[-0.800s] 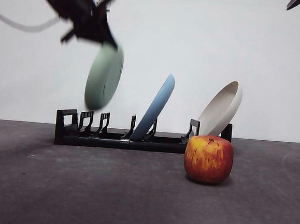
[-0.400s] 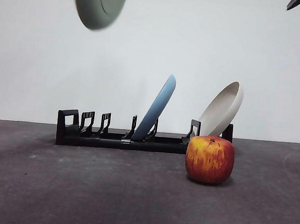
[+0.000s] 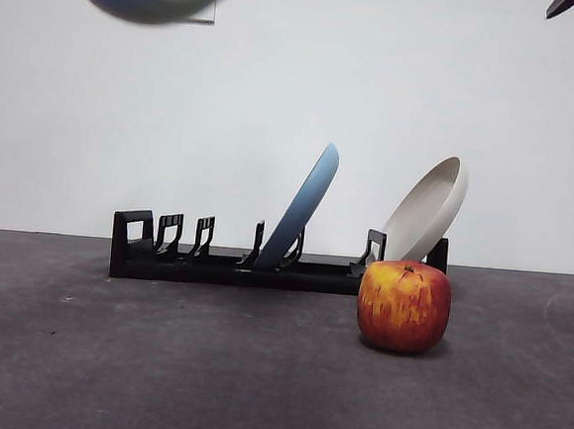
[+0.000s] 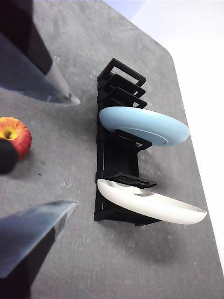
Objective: Take the green plate from the plate rack,put the plate on the table,take the apple from the table,put the apple in the plate
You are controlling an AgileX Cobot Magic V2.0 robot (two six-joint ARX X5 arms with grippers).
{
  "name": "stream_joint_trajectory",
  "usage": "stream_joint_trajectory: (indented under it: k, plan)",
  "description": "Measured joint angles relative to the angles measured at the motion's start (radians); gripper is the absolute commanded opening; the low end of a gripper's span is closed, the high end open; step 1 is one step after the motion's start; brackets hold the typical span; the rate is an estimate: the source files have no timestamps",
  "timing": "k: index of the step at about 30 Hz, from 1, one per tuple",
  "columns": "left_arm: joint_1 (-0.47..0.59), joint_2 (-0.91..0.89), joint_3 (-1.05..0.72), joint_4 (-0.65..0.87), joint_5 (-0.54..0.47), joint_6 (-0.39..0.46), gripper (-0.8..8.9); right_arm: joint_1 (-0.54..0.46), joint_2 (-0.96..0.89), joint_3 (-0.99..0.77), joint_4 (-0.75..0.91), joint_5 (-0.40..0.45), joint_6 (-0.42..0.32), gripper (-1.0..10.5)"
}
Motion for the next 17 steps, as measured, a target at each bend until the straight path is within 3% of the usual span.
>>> stream_joint_trajectory:
  k: [6,13,17]
  plan:
    - [-0.145,0.014,-0.299,0.175,-0.146,-0.050,-0.09,0.000,0.000,0.000,0.000,0.000,0.000,3.4]
    - [-0.177,0.075,-0.652,0.482,-0.214,-0.094,-0.09,0.000,0.000,0.000,0.002,0.028,0.000,3.4]
    - [-0.179,0.173,-0.756,0.576,-0.248,-0.098,-0.09,0.000,0.000,0.000,0.003,0.047,0.000,3.4]
